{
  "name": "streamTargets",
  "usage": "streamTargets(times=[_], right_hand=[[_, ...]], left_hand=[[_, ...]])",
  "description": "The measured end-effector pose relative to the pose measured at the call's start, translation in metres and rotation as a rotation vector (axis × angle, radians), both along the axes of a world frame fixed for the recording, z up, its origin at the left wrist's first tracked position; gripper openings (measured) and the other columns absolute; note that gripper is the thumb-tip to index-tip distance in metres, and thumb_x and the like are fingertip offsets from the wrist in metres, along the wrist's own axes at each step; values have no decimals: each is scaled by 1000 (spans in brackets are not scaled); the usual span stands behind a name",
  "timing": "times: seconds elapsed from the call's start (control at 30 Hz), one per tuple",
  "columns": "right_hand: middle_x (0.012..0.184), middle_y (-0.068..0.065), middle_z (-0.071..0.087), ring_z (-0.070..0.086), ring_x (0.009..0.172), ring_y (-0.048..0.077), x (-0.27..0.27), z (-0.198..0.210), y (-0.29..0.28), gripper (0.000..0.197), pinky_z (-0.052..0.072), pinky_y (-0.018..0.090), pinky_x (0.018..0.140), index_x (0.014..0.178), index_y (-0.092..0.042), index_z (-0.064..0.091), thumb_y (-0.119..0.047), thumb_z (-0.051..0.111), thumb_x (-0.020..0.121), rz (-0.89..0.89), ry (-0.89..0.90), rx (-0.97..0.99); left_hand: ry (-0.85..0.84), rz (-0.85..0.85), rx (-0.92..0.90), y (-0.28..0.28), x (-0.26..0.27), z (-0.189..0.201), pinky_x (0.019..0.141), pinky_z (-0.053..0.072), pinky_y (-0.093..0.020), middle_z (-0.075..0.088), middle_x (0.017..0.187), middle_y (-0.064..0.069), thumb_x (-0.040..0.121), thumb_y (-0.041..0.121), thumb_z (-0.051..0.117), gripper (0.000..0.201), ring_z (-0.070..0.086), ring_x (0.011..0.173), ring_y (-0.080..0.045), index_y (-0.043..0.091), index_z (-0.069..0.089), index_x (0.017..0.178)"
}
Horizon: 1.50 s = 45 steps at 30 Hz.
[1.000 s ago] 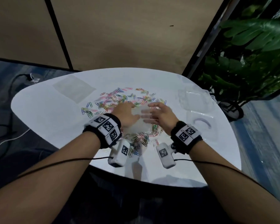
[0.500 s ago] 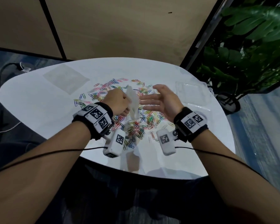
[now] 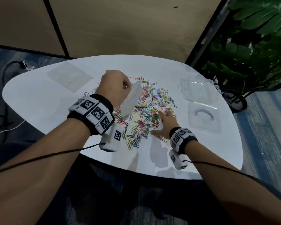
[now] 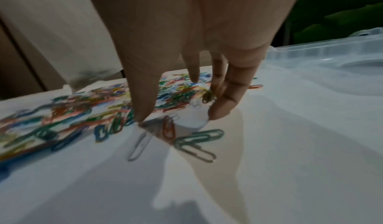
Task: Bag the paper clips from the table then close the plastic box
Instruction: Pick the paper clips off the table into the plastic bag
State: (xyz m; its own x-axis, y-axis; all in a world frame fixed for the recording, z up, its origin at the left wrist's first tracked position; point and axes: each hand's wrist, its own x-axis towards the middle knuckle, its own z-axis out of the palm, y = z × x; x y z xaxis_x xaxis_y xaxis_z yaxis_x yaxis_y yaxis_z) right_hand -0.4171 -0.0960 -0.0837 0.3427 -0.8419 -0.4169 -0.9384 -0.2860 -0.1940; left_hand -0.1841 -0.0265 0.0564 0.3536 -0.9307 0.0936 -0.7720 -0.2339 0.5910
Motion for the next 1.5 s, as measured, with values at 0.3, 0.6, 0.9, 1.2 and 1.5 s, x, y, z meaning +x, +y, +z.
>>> streamTargets(times=[0.3, 0.6, 0.9, 1.2, 1.5], right_hand=[[95, 9, 73, 68, 87, 24, 26, 6, -4, 18, 55, 27, 82, 97, -11, 77, -7, 61, 90, 27, -161, -167], [89, 18, 73, 72, 78, 22, 14, 76, -7, 16, 60, 27, 78, 94, -1, 73, 4, 74, 79, -695, -1242, 447], [79, 15, 72, 70, 66, 20, 44, 89, 27, 22, 60, 27, 72, 78, -7, 72, 13, 66, 81, -495, -1079, 446], [61, -2, 64, 61, 51, 11, 52, 91, 23, 15, 50, 18, 50, 89, -7, 76, -9, 61, 89, -326, -683, 101], [104, 4, 75, 70, 89, 15, 43, 119, 29, 30, 52, 21, 82, 106, -15, 76, -2, 54, 90, -5, -669, -18]], left_hand=[[116, -99, 120, 10, -10, -13, 61, 61, -27, 63, 58, 5, 88, 12, 68, 11, 70, 51, -18, 9, 76, 80], [234, -120, 212, 4, -23, -24, 49, 54, -17, 74, 75, -9, 93, 10, 65, 12, 66, 44, -10, 6, 76, 93], [345, -157, 161, 2, -42, -28, 45, 53, -12, 75, 89, -16, 92, 2, 65, 9, 74, 61, -18, 4, 73, 95], [341, -207, 157, 0, -44, -30, 52, 56, -11, 76, 83, -16, 90, 2, 67, 10, 76, 65, -24, 1, 76, 94], [269, -111, 125, 2, -33, -28, 54, 56, -16, 75, 79, -10, 90, 2, 65, 12, 73, 59, -16, 6, 76, 93]])
